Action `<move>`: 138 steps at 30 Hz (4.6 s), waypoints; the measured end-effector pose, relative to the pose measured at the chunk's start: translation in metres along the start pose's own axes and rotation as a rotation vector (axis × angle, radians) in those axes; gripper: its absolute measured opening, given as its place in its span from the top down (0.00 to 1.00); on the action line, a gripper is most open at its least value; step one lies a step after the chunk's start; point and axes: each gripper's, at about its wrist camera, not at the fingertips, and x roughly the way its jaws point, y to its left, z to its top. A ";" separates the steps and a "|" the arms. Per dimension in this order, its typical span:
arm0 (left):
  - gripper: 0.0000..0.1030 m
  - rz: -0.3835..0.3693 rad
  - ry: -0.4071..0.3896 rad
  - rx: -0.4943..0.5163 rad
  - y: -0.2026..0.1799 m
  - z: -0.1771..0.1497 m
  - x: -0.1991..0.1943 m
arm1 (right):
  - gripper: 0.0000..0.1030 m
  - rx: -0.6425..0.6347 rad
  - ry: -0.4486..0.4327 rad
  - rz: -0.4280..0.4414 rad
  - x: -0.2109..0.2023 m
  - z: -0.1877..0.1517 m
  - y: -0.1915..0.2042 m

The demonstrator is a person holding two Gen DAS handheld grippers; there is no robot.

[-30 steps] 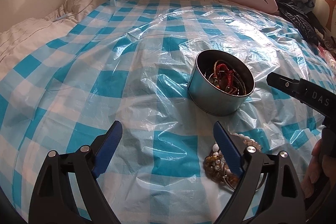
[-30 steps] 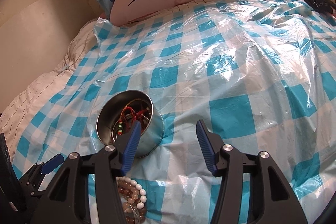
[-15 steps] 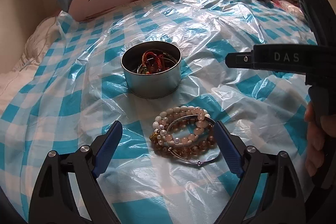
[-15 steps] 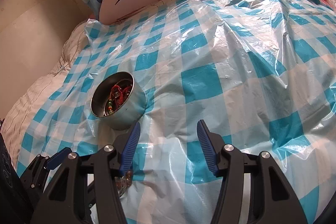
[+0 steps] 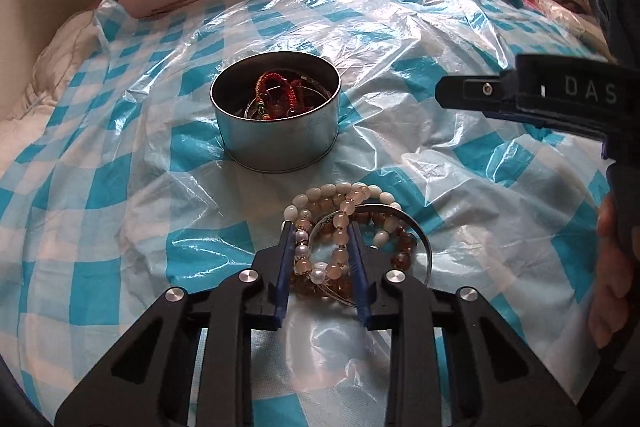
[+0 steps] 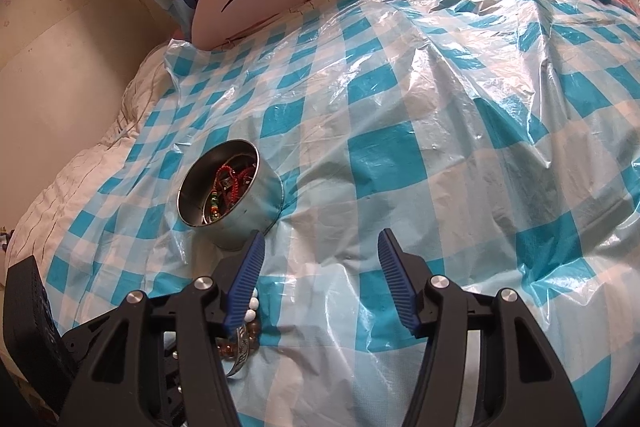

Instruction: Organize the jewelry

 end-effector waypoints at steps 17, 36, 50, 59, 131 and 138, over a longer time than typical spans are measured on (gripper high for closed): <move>0.89 -0.161 0.003 -0.215 0.041 0.004 0.003 | 0.59 -0.271 0.199 0.068 0.021 -0.045 0.060; 0.93 -0.130 -0.071 -0.311 0.065 0.005 -0.011 | 0.94 -0.170 0.122 0.021 0.012 -0.031 0.036; 0.93 -0.110 0.000 -0.272 0.055 0.004 0.004 | 0.94 -0.122 0.135 0.004 0.018 -0.027 0.022; 0.92 -0.100 0.043 -0.281 0.056 0.002 0.012 | 0.94 -0.112 0.160 -0.020 0.025 -0.029 0.019; 0.89 -0.094 -0.159 -0.194 0.041 0.010 -0.029 | 0.95 0.009 0.016 0.197 -0.002 -0.011 0.006; 0.89 -0.082 -0.181 -0.182 0.038 0.013 -0.037 | 0.95 0.004 -0.007 0.212 -0.006 -0.010 0.009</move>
